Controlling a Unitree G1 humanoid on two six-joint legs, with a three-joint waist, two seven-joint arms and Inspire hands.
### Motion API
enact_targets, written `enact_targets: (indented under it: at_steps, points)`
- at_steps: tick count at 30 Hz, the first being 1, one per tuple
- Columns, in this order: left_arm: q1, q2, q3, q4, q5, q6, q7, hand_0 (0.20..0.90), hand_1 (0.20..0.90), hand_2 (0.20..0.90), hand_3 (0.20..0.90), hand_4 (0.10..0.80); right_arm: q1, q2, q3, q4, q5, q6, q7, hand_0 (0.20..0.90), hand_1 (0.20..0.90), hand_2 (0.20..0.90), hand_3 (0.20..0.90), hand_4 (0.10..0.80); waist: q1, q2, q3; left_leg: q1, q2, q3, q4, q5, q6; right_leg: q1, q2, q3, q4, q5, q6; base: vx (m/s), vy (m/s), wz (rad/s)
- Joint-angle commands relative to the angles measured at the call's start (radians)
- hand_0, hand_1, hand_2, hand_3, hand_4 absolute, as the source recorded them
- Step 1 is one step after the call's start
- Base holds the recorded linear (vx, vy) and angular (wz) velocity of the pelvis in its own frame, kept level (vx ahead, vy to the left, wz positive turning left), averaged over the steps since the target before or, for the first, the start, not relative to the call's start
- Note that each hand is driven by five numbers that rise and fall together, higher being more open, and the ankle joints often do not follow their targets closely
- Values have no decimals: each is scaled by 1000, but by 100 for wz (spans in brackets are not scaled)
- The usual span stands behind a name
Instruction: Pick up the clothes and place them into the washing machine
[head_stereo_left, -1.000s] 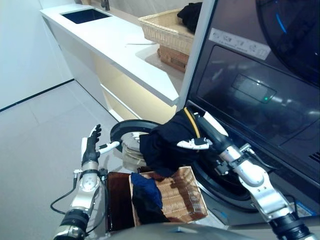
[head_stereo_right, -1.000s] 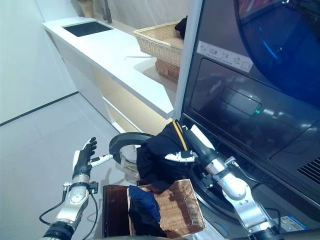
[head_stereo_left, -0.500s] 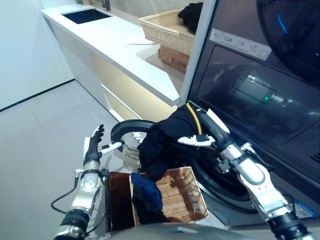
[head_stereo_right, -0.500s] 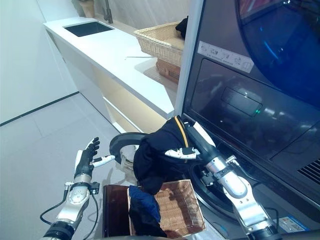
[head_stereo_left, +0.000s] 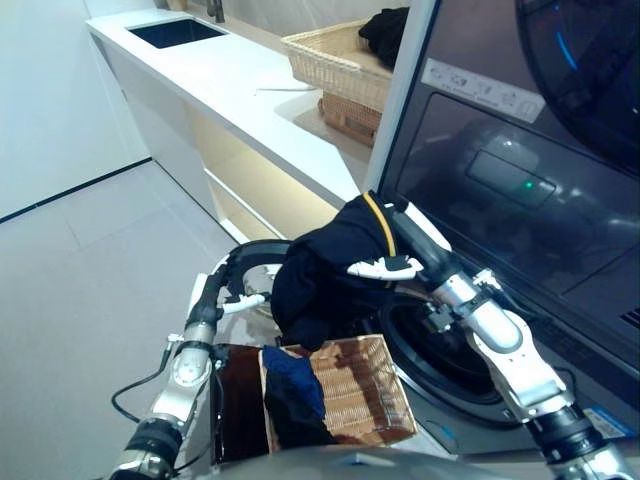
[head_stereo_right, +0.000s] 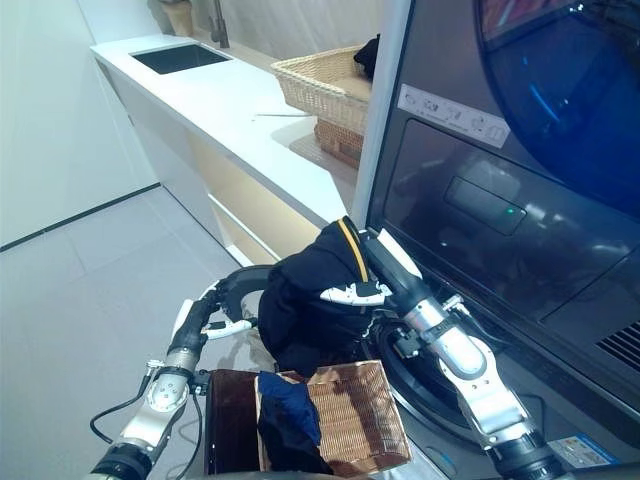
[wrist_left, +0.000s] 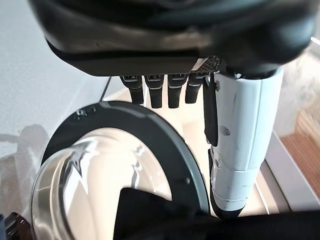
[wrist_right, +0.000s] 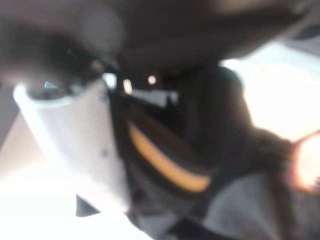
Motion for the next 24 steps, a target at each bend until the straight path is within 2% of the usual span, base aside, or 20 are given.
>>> enact_targets:
  at_steps: [1,14,24]
  points:
    - [-144,53,-44,-9,-12,-133,-6,900,900,900,900,800,-149,55,-40,-14,91,-77,-48,200,200,200,200,300,45,-34,-86,33,-20,11,-6,-72,-42,-12,5,-49,16,-26,18,0,0,0]
    - [-169,14,-131,-15,-66,-130,-58,900,900,900,900,800,-252,48,6,-17,119,-53,-46,200,200,200,200,300,51,-43,-83,35,-21,13,-7,-75,-39,-9,4,-50,14,-25,17,0,0,0]
    - [-199,-36,-181,8,-173,-116,-116,900,900,900,900,800,-277,52,44,-7,111,-38,-38,200,200,200,200,300,48,-44,-80,34,-23,12,-7,-75,-37,-8,2,-48,12,-24,18,0,0,0]
